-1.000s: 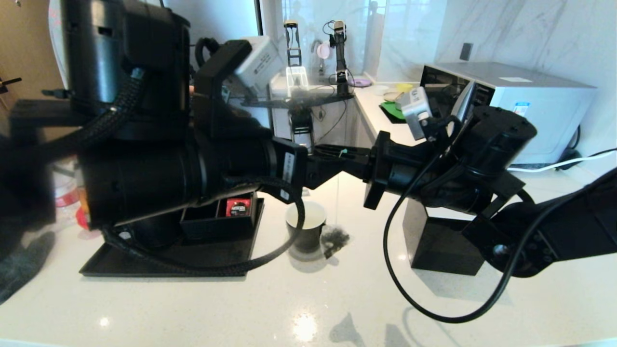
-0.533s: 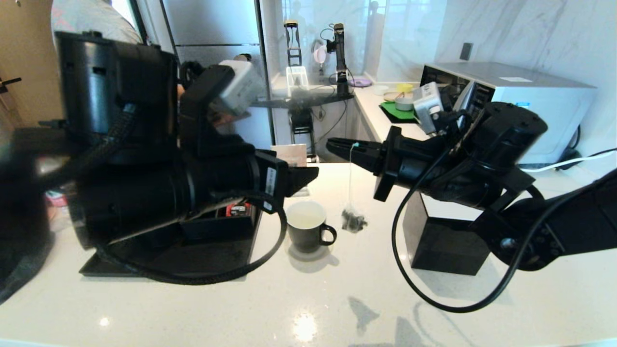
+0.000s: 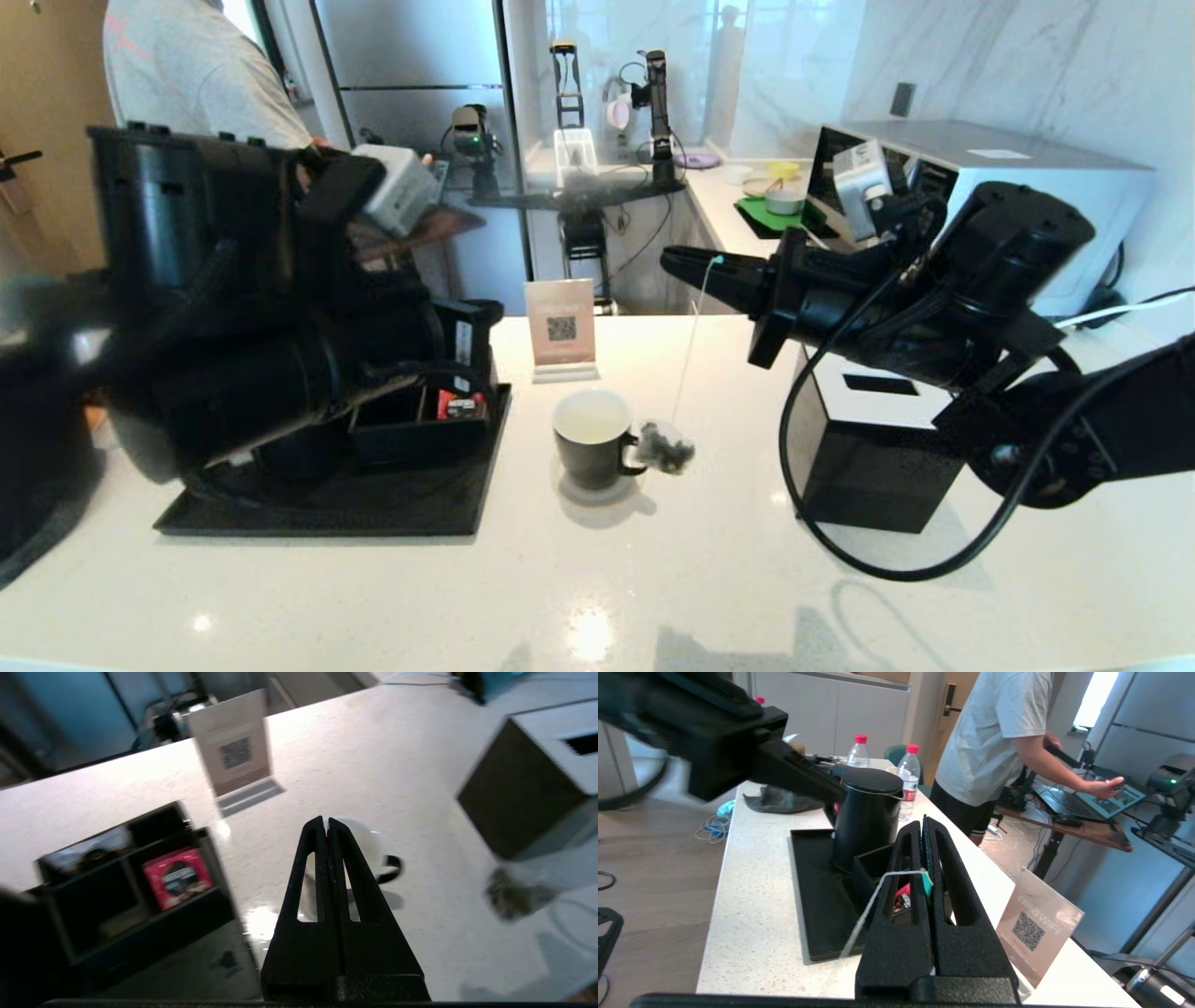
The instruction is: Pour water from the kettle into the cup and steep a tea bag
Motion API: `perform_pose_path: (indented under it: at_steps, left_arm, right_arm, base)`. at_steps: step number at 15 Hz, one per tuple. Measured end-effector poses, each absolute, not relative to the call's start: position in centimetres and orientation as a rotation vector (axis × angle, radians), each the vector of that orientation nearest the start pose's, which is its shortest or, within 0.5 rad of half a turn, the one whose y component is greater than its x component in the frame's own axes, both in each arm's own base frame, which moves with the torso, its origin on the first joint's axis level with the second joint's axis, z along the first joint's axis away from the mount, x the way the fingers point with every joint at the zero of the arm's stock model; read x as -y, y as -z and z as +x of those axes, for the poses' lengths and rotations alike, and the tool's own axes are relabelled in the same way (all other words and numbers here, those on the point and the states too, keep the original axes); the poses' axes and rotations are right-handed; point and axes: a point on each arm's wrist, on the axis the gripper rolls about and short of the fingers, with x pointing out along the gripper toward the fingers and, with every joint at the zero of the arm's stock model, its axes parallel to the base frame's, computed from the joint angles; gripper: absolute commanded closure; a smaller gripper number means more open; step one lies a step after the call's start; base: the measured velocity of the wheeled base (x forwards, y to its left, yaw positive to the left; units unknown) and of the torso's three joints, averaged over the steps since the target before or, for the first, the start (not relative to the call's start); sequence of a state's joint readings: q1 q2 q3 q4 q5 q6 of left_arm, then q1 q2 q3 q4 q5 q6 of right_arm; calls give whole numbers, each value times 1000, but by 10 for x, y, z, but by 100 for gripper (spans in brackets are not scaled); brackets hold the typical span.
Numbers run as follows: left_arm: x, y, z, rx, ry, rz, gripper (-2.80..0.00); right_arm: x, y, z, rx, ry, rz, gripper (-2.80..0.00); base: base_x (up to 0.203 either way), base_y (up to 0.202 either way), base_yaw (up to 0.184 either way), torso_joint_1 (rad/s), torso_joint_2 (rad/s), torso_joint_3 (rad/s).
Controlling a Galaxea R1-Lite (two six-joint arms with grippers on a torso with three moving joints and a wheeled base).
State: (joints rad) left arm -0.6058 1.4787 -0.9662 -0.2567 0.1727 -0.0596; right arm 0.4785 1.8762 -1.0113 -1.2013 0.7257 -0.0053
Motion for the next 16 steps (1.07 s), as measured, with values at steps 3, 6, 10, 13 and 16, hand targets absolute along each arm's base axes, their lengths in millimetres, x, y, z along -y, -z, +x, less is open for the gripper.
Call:
perform_pose_path:
  at_steps: [3, 6, 10, 13, 16]
  left_arm:
    - [112, -245, 230, -243, 302, 14, 0]
    - [79, -222, 224, -236, 216, -3, 0]
    - [39, -176, 188, -304, 84, -6, 0]
    - [16, -149, 156, -321, -17, -23, 0]
    - [5, -136, 131, -238, -76, -45, 0]
  right_arm:
    - [-176, -232, 307, 342, -1191, -46, 0]
    - [-176, -229, 309, 334, -1189, -45, 0]
    - [-177, -226, 311, 330, -1188, -45, 0]
    - [-178, -224, 312, 329, -1191, -46, 0]
    - [-177, -223, 312, 325, -1193, -45, 0]
  base:
    - [0, 0, 0, 0, 0, 0]
    - [0, 0, 0, 0, 0, 0]
    - [0, 0, 0, 0, 0, 0]
    - [0, 0, 0, 0, 0, 0]
    - [0, 0, 0, 0, 0, 0]
